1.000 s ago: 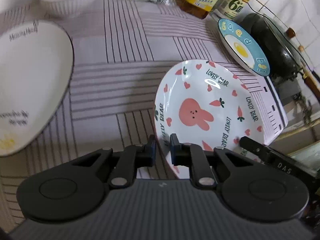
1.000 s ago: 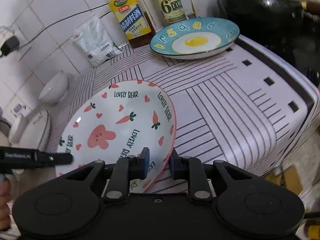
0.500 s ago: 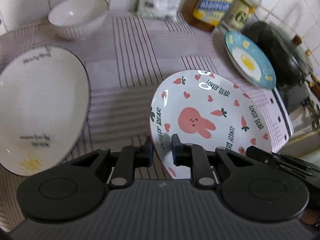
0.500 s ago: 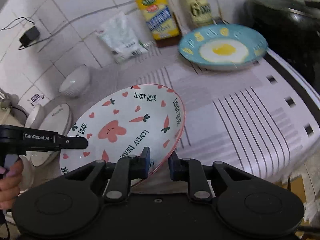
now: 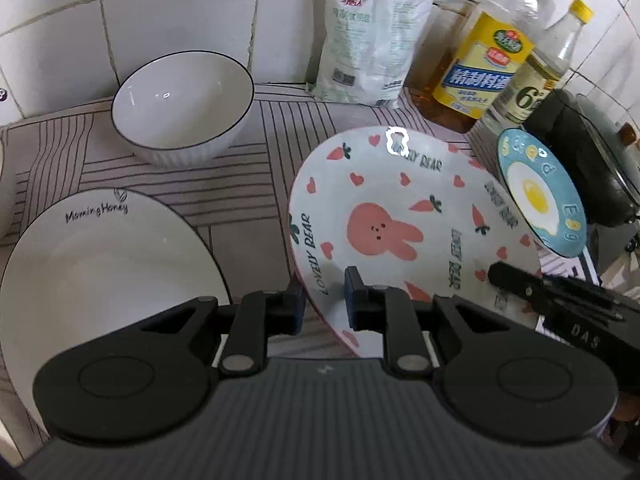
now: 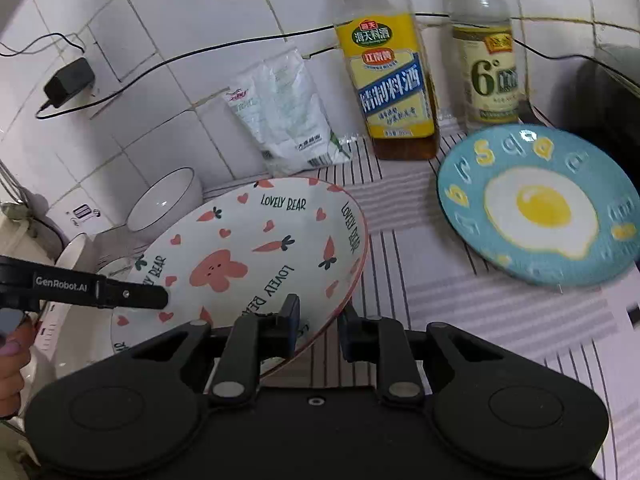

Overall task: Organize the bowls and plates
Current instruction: 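Carry the pink plate toward the white plate and set it down, opening both tools, then move both tools to the white Morning Honey plate and grip its rim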

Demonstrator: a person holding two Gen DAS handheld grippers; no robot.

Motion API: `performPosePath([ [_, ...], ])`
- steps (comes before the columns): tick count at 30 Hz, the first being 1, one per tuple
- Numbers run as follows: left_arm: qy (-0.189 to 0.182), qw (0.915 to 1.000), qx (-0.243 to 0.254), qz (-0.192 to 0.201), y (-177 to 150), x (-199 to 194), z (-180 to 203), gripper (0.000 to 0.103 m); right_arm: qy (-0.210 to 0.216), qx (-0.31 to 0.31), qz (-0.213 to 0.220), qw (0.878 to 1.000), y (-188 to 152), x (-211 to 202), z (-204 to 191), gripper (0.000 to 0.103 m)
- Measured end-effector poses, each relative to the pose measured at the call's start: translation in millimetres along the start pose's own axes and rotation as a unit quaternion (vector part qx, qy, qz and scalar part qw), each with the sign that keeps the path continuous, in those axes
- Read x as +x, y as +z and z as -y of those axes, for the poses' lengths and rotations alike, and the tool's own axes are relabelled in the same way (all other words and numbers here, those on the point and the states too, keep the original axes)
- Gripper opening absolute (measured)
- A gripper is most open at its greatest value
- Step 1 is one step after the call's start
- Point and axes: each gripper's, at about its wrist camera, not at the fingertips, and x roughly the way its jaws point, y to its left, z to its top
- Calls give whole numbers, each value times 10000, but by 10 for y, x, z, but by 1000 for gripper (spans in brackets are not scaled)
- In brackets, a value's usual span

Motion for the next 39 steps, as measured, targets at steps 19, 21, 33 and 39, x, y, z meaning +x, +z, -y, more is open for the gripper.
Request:
performPosePath([
  [19, -57, 9941, -586, -914, 76, 452, -48, 21, -514, -15, -301, 9982, 111, 475, 73, 30],
  [21, -11, 9945, -517, -912, 61, 425, -21, 20, -681, -158, -302, 9971, 81, 477, -1, 34],
  [33, 244, 9942, 246, -1015, -13, -208, 124, 22, -938, 22, -321, 9951, 74, -11, -394, 56],
  [39, 200, 9941, 379, -997, -79, -612, 23, 29, -689, -108, -261, 9972, 95, -331, -653, 66],
])
